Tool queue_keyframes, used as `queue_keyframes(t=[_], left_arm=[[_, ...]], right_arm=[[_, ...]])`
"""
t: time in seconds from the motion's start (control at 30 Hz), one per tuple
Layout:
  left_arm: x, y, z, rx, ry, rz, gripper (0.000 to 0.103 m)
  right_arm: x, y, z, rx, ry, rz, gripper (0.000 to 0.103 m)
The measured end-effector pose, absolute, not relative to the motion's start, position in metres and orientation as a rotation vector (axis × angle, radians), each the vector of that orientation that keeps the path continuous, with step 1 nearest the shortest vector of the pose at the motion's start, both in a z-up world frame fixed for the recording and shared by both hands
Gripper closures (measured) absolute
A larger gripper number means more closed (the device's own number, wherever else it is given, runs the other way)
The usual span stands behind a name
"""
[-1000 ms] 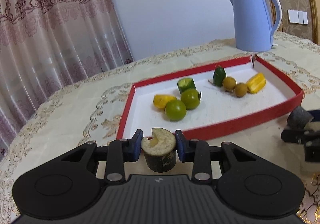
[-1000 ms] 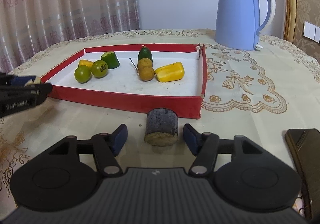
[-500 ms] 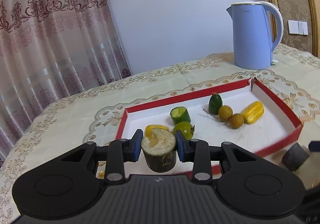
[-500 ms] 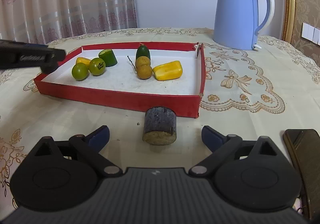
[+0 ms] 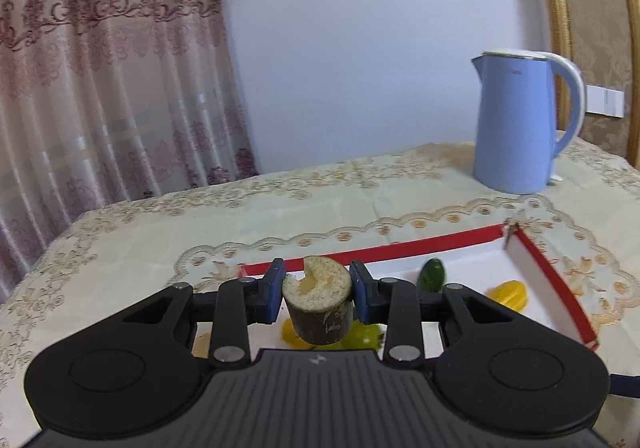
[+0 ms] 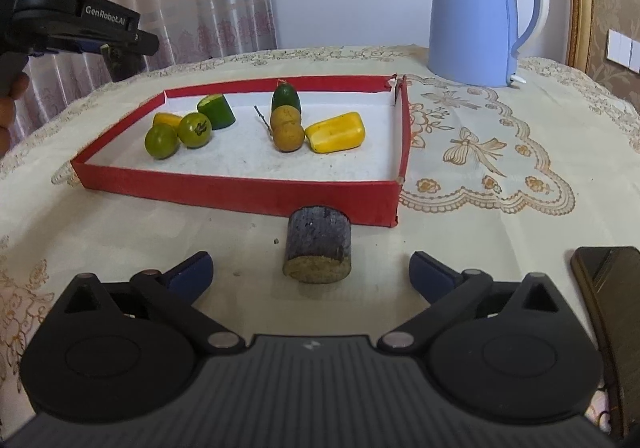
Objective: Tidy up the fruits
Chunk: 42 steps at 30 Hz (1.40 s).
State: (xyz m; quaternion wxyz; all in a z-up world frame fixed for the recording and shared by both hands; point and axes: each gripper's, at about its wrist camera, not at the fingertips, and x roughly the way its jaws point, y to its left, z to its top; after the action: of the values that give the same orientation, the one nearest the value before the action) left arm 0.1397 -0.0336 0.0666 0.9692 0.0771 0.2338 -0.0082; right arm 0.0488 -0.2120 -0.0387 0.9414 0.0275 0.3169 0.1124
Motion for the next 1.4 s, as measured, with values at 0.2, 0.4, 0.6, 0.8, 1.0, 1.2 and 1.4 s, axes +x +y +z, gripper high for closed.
queue_keyframes(t=[0.2, 0.4, 0.6, 0.8, 1.0, 1.2, 1.4], left_arm=[[0.153, -0.061, 0.045, 0.196, 0.511, -0.053, 0.069], [0.172, -0.082, 0.023, 0.261, 0.549, -0.031, 0.069], [0.181, -0.09, 0.012, 0.269, 0.585, -0.027, 0.064], [0.172, -0.097, 0.014, 0.327, 0.522, 0.023, 0.022], [0.158, -0.088, 0.022, 0.339, 0.507, 0.075, 0.021], [0.124, -0.054, 0.026, 0.251, 0.491, 0.176, 0.01], [0.1, -0.025, 0.02, 0.14, 0.511, 0.212, 0.009]], right_arm=[[0.048, -0.221, -0.039, 0.114, 0.635, 0.247, 0.0], [0.048, -0.214, -0.039, 0.067, 0.644, 0.217, 0.0], [0.047, -0.223, -0.038, 0.114, 0.625, 0.171, 0.0], [0.044, -0.219, -0.036, 0.079, 0.612, 0.145, 0.005], [0.048, -0.222, -0.036, 0.076, 0.642, 0.133, 0.013], [0.049, -0.223, -0.035, 0.039, 0.633, 0.119, 0.045], [0.048, -0.214, -0.034, -0.034, 0.62, 0.118, 0.072]])
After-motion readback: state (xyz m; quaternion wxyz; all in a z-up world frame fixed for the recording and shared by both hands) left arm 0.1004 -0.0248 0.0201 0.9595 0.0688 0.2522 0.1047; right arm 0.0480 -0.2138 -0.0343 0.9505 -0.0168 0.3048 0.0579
